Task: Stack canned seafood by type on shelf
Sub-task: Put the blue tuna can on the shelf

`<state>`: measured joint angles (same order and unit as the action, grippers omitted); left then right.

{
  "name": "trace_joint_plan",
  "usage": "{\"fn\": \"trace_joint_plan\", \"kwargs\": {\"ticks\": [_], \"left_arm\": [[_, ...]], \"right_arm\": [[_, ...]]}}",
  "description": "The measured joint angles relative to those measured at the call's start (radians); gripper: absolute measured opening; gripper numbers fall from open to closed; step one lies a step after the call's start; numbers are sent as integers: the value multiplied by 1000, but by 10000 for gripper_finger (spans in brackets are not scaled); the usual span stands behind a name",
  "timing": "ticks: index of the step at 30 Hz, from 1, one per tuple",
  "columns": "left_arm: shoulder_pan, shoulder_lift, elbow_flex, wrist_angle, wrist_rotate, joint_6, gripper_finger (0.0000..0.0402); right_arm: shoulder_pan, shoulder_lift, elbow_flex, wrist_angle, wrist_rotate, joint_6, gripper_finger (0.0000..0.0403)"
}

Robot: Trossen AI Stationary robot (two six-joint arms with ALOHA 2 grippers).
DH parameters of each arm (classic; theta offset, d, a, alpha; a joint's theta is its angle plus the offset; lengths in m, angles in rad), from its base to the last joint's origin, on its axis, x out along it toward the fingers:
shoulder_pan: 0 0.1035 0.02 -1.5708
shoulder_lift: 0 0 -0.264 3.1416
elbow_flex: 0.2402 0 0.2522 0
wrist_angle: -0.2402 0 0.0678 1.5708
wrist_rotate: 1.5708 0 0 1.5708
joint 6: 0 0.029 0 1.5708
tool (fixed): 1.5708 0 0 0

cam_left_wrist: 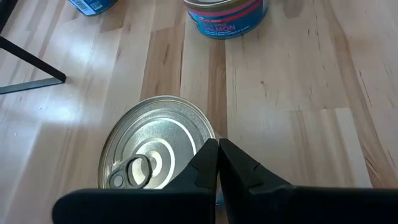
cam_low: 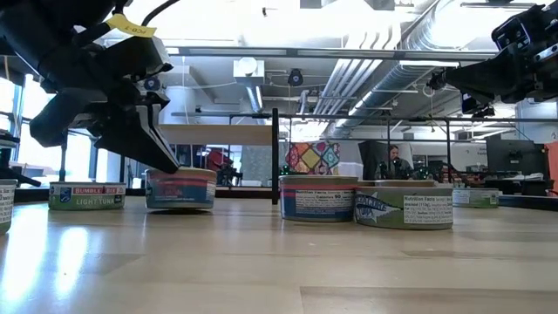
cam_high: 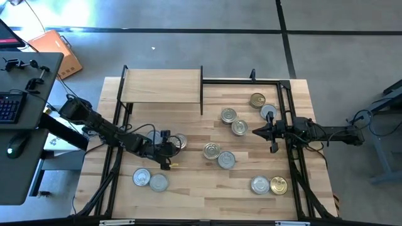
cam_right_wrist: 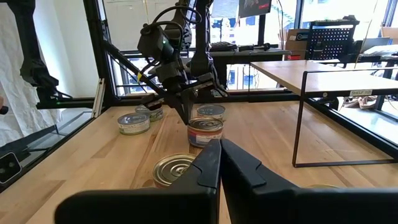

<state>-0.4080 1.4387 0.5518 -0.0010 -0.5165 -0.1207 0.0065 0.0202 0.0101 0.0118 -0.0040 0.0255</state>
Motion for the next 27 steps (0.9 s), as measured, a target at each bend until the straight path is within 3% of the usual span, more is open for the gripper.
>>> {"fn": "trace_joint_plan", "kwargs": {"ticks": [27], "left_arm": [[-66, -1, 51, -47, -53, 36, 0]], "right_arm": [[0, 0, 0, 0, 0, 0, 3]]}}
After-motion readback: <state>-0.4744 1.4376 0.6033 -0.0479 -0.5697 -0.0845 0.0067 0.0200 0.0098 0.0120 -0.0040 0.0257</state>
